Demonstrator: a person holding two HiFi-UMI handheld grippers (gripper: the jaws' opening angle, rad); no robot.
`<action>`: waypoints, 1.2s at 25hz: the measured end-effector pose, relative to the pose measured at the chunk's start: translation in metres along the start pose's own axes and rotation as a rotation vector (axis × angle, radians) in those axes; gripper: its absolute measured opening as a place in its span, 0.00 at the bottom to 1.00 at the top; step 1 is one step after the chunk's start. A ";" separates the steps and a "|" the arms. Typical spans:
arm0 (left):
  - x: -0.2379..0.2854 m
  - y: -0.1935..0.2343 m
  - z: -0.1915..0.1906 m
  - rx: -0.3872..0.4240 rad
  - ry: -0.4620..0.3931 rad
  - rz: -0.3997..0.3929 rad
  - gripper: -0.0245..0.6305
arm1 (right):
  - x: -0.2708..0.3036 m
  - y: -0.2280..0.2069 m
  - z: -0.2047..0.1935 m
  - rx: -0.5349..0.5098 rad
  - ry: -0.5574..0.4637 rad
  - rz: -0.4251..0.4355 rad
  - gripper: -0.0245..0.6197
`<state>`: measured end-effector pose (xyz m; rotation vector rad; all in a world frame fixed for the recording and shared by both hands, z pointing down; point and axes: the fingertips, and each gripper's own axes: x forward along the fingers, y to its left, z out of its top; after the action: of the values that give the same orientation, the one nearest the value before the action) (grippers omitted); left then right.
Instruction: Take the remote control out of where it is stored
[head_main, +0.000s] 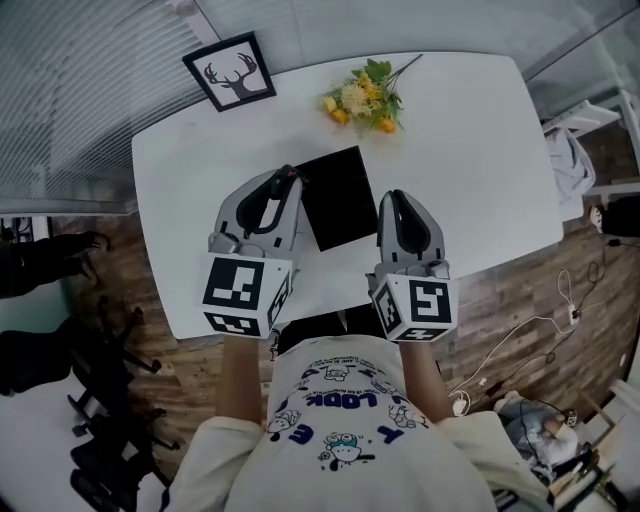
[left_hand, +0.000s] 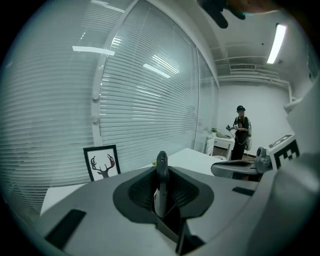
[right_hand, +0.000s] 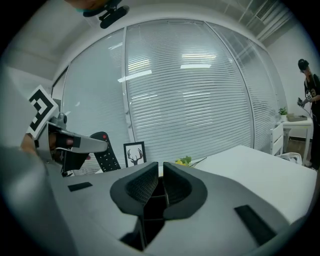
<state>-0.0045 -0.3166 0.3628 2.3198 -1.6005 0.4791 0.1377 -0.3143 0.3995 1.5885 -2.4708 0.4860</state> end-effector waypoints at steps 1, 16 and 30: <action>-0.006 0.002 0.000 -0.008 -0.006 0.015 0.14 | 0.000 0.005 0.003 -0.007 -0.005 0.009 0.12; -0.047 0.033 -0.013 -0.083 -0.075 0.189 0.14 | 0.007 0.055 0.027 -0.080 -0.040 0.101 0.11; -0.048 0.034 -0.016 -0.087 -0.071 0.192 0.14 | 0.013 0.062 0.032 -0.092 -0.041 0.112 0.11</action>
<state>-0.0542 -0.2817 0.3587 2.1540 -1.8495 0.3635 0.0778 -0.3129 0.3626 1.4463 -2.5824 0.3526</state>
